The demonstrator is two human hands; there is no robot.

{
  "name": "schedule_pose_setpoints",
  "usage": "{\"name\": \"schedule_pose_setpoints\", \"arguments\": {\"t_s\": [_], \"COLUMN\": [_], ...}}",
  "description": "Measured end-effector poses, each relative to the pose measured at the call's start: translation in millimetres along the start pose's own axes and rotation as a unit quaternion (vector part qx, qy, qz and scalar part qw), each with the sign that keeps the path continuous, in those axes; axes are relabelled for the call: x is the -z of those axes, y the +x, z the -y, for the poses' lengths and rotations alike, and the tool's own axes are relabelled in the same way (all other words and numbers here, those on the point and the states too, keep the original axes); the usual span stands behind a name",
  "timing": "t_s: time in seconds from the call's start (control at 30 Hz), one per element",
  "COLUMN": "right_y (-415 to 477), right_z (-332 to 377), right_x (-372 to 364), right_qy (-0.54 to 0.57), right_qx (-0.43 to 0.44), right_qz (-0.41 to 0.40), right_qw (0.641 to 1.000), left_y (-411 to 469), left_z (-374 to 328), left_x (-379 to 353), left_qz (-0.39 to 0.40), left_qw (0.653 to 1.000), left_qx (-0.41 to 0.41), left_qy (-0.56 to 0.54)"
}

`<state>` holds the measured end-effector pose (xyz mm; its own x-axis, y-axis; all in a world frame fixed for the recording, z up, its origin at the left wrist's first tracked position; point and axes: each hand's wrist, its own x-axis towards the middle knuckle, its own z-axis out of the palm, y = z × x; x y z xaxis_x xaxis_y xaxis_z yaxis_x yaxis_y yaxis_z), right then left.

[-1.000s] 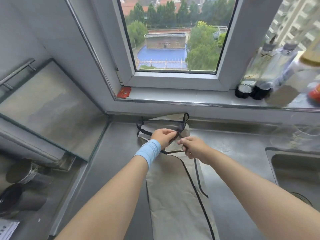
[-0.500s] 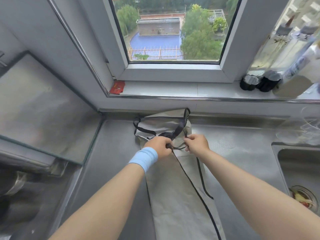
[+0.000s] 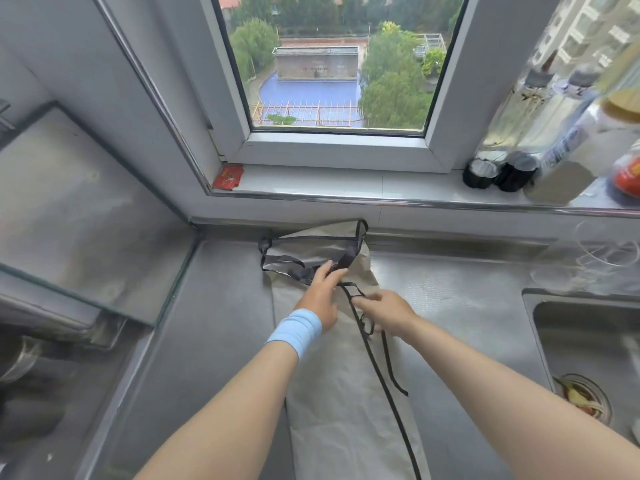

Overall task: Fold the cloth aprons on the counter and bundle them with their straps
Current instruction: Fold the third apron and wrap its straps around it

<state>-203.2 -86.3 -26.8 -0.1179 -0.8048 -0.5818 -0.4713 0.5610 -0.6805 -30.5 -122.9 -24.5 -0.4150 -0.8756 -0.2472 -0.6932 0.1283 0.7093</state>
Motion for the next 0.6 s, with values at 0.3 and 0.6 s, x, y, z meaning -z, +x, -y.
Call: {"name": "schedule_pose_setpoints", "arguments": {"t_s": [0.3, 0.6], "right_y": [-13, -18], "right_z": [-10, -35], "right_x": [-37, -33], "right_qy": [0.026, -0.068], "right_qx": [-0.067, -0.007], "right_qz": [0.072, -0.045], "right_qw": [0.995, 0.997], "left_y": [-61, -70], "left_z": [28, 7], "left_x": [0, -41], "left_qz": [-0.048, 0.033], "left_qw": [0.980, 0.987], "left_qx": [0.133, 0.081], "left_qy": [0.137, 0.137]}}
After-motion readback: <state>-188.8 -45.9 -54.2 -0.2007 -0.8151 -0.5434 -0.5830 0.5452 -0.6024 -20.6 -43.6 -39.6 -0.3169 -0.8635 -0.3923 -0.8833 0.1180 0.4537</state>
